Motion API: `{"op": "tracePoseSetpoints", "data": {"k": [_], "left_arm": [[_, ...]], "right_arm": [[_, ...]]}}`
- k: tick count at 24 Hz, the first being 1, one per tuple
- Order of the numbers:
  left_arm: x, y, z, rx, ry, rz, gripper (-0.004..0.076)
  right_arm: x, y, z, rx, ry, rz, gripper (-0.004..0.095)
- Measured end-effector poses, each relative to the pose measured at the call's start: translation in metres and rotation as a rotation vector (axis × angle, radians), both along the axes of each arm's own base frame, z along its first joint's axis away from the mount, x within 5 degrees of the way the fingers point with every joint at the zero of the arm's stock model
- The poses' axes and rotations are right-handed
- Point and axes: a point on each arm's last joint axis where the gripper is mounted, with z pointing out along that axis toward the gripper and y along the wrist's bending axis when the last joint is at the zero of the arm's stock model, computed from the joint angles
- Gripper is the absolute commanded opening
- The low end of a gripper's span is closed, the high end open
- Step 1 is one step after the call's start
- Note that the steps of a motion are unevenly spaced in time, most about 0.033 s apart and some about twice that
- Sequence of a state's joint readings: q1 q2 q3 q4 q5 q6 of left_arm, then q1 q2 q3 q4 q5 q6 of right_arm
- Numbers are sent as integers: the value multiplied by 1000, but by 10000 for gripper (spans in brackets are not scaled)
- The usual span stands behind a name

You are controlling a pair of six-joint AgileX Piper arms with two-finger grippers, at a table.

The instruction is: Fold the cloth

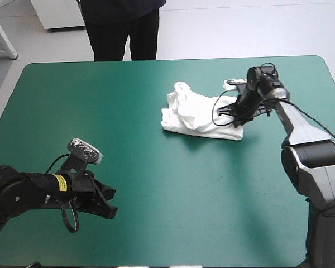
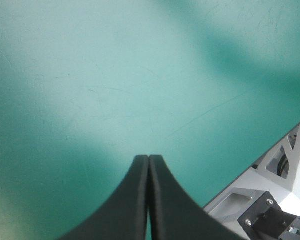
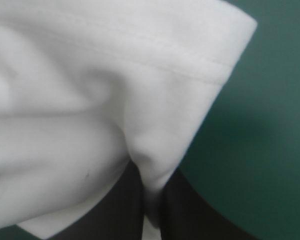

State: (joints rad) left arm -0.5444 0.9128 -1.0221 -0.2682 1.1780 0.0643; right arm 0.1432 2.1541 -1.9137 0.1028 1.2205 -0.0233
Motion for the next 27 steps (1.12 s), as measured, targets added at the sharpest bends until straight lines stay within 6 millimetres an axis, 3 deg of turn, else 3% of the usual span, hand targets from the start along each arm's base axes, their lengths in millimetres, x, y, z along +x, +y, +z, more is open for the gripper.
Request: {"op": "tracePoseSetpoints", "data": {"k": [10, 11, 17, 22, 27], "left_arm": [[0, 0, 0, 0, -4, -3, -22], [0, 0, 0, 0, -4, -3, -22], [0, 0, 0, 1, -4, -3, -22], [0, 0, 0, 1, -4, -3, -22], [0, -1, 0, -6, 0, -4, -22]], "right_arm": [[-5, -106, 11, -76, -11, -187, -16], [-6, -123, 11, -92, -9, -216, -16], [-14, -166, 12, -129, -3, -299, -16], [-38, -231, 26, -149, -23, -437, -16], [-61, -280, 28, -154, -14, -551, -16]]}}
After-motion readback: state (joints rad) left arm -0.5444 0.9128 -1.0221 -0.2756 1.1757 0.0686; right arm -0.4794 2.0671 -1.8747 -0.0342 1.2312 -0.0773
